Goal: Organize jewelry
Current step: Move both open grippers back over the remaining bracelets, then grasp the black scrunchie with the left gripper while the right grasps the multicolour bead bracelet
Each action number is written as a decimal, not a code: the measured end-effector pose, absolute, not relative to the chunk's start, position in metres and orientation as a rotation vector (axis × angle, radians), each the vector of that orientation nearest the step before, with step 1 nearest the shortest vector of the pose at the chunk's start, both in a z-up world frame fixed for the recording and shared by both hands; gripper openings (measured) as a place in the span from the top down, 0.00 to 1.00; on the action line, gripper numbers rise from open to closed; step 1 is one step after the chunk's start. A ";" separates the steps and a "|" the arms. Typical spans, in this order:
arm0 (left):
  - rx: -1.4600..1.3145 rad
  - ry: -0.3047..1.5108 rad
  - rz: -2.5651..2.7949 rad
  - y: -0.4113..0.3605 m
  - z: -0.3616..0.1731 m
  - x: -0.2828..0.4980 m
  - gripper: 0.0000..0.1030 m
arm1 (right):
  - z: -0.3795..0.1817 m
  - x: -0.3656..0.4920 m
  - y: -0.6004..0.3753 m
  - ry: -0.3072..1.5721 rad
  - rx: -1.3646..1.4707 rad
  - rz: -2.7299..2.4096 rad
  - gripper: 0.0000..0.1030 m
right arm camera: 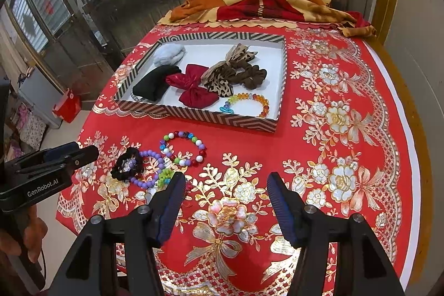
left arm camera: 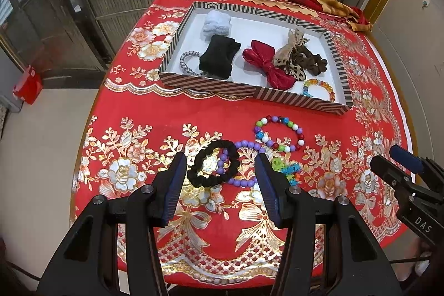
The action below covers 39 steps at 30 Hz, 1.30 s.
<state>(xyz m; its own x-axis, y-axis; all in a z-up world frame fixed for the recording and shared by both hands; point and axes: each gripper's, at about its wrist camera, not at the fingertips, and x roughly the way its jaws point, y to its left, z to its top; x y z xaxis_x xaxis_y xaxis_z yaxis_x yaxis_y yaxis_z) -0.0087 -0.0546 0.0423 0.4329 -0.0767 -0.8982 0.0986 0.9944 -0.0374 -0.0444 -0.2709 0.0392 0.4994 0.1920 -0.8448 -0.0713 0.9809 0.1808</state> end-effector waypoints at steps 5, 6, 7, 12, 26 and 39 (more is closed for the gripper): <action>0.020 1.129 -0.106 -0.051 0.039 -0.007 0.51 | 0.036 -0.042 -0.267 1.045 0.122 0.167 0.43; 0.019 1.132 -0.105 -0.050 0.038 -0.006 0.51 | 0.035 -0.042 -0.266 1.048 0.122 0.168 0.43; 0.016 1.136 -0.106 -0.049 0.037 -0.005 0.51 | 0.035 -0.041 -0.266 1.050 0.122 0.169 0.43; -0.047 1.168 -0.104 -0.030 0.034 0.004 0.51 | 0.029 -0.039 -0.264 1.059 0.122 0.174 0.43; -0.089 1.307 -0.091 0.000 -0.009 0.019 0.51 | 0.002 -0.021 -0.248 1.098 0.118 0.224 0.43; 0.030 1.343 -0.093 -0.011 -0.044 0.036 0.51 | -0.017 0.012 -0.226 1.096 0.031 0.259 0.46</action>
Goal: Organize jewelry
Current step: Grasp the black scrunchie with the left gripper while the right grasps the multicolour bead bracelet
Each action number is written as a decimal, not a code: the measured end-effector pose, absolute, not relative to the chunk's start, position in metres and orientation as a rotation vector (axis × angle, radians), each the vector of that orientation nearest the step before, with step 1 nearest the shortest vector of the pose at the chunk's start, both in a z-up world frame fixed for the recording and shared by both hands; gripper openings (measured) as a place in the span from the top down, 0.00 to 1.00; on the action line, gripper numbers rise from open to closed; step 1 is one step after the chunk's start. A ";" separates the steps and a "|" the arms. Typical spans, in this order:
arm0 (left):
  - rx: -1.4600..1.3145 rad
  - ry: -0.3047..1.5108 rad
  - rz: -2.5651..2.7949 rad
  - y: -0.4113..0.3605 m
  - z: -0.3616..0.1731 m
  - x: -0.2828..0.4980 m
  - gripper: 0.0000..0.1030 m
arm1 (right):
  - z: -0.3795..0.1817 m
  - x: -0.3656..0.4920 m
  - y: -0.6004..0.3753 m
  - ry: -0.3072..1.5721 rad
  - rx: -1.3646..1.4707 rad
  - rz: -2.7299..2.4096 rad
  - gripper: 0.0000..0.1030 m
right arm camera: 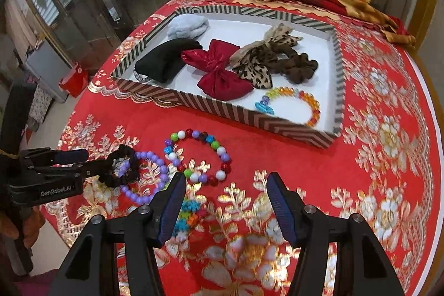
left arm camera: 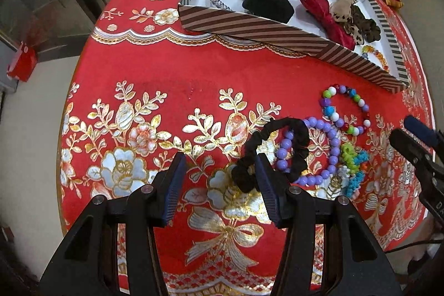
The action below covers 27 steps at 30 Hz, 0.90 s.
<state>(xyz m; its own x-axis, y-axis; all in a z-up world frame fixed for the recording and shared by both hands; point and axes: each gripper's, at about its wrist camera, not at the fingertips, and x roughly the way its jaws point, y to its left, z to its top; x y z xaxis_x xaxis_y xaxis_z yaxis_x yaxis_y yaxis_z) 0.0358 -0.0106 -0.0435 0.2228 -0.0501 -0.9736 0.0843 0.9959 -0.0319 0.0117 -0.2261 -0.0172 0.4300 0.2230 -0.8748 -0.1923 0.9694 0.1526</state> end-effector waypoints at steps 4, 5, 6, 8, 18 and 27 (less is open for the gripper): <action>0.036 1.342 -0.085 -0.011 -0.048 0.040 0.51 | -0.026 0.026 -0.220 1.112 -0.003 0.264 0.53; 0.039 1.344 -0.086 -0.011 -0.049 0.040 0.51 | -0.028 0.028 -0.218 1.114 -0.016 0.265 0.55; 0.043 1.344 -0.087 -0.011 -0.050 0.041 0.51 | -0.029 0.031 -0.216 1.114 -0.028 0.267 0.55; 0.050 1.347 -0.088 -0.011 -0.051 0.044 0.51 | -0.033 0.036 -0.213 1.117 -0.049 0.268 0.58; 0.075 1.328 -0.107 -0.011 -0.055 0.059 0.60 | -0.052 0.047 -0.199 1.124 -0.135 0.284 0.83; -0.020 1.325 -0.169 -0.017 -0.047 0.061 0.93 | -0.025 0.037 -0.207 1.078 -0.084 0.312 0.92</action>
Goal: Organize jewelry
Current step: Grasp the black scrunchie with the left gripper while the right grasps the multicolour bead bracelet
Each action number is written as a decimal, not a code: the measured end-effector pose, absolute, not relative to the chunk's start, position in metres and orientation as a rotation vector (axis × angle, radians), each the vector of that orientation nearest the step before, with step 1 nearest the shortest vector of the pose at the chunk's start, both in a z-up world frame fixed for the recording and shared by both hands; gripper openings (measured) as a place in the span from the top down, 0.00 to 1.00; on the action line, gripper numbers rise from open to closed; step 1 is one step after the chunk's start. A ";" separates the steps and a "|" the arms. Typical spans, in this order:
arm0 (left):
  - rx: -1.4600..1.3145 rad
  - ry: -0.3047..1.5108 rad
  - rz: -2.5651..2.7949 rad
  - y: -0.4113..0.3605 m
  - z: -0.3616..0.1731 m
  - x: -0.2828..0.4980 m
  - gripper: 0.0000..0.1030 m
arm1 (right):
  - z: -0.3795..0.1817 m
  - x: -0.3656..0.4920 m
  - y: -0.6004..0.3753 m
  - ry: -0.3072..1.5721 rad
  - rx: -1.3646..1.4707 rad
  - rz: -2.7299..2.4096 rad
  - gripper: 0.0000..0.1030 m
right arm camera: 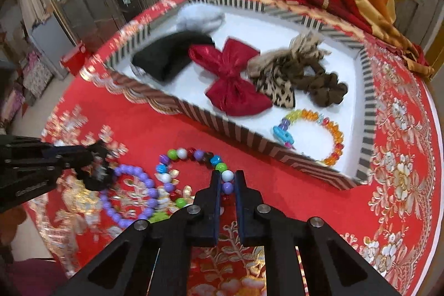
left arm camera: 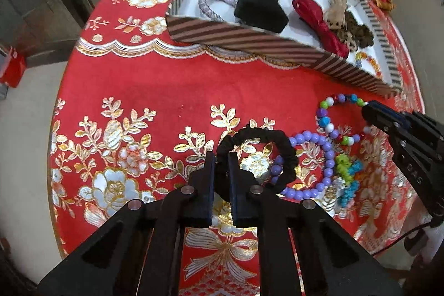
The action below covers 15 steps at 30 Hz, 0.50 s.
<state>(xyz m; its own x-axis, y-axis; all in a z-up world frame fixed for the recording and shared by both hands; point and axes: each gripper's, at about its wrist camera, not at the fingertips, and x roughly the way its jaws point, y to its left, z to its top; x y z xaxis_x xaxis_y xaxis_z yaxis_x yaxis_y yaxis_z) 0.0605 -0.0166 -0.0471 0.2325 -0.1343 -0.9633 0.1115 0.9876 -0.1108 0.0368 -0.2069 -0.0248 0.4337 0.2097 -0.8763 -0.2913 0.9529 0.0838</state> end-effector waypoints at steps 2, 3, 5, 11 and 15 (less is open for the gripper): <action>-0.048 1.317 -0.185 -0.014 -0.038 0.059 0.93 | -0.012 0.032 -0.208 1.053 -0.080 0.318 0.92; -0.057 1.308 -0.190 -0.011 -0.033 0.057 0.93 | -0.007 0.031 -0.209 1.042 -0.077 0.321 0.92; -0.072 1.284 -0.203 -0.010 -0.021 0.060 0.93 | 0.004 0.029 -0.210 1.022 -0.071 0.322 0.92; -0.097 1.235 -0.235 -0.018 0.011 0.060 0.93 | 0.036 0.022 -0.221 0.956 -0.057 0.308 0.92; -0.090 1.204 -0.246 -0.012 0.024 0.047 0.93 | 0.049 0.021 -0.231 0.930 -0.045 0.293 0.92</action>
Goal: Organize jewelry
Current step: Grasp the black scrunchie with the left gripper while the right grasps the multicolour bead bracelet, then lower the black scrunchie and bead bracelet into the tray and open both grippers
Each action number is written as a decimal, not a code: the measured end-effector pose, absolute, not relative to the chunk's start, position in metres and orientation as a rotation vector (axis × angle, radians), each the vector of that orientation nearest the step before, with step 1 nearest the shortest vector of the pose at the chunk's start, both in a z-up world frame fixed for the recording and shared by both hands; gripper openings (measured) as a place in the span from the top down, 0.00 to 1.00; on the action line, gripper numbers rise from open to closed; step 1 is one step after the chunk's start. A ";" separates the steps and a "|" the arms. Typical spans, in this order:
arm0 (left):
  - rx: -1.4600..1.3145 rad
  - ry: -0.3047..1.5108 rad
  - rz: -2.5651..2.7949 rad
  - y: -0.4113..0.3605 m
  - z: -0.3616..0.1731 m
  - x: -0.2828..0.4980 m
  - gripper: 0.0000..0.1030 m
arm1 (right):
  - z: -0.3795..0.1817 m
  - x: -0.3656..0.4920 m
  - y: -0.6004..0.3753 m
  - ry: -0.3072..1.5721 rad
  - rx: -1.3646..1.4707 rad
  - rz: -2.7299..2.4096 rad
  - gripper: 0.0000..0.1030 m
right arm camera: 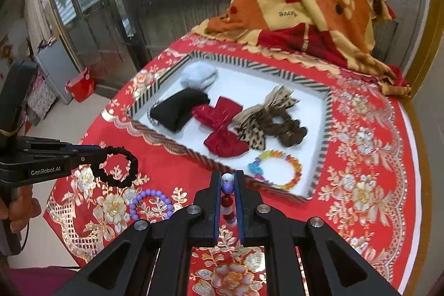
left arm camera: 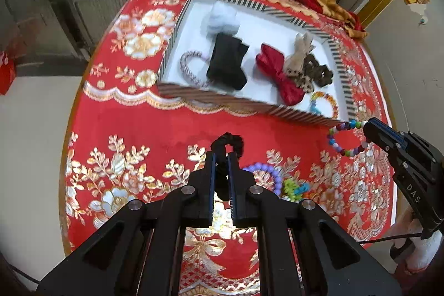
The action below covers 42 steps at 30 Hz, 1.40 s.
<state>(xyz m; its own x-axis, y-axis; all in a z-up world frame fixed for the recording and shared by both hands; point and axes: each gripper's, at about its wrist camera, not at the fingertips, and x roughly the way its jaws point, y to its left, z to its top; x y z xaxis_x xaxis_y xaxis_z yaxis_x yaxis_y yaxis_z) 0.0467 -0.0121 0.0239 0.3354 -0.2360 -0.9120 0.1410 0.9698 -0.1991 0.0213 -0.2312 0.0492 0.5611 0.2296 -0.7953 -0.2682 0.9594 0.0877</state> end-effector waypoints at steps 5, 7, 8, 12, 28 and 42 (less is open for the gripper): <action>-0.062 1.175 -0.255 -0.023 0.040 0.056 0.93 | 0.058 0.022 -0.239 0.919 -0.039 0.283 0.92; -0.047 1.158 -0.258 -0.027 0.047 0.061 0.93 | 0.060 0.025 -0.240 0.917 -0.039 0.282 0.92; -0.041 1.151 -0.259 -0.028 0.049 0.062 0.93 | 0.061 0.027 -0.241 0.916 -0.040 0.282 0.92; -0.011 1.123 -0.250 -0.036 0.058 0.075 0.93 | 0.064 0.037 -0.241 0.913 -0.044 0.279 0.92; 0.047 1.105 -0.285 -0.065 0.063 0.154 0.93 | 0.074 0.111 -0.241 0.907 0.006 0.265 0.92; 0.003 1.172 -0.339 -0.106 0.030 0.265 0.93 | 0.053 0.212 -0.244 0.956 0.082 0.257 0.92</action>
<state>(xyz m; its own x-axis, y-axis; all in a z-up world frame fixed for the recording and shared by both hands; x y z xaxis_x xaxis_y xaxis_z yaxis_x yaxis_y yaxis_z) 0.2646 -0.1060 0.0304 0.3438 -0.2592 -0.9026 0.2620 0.9495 -0.1728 0.2121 -0.2438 0.0534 0.5487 0.2532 -0.7968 -0.1808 0.9664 0.1826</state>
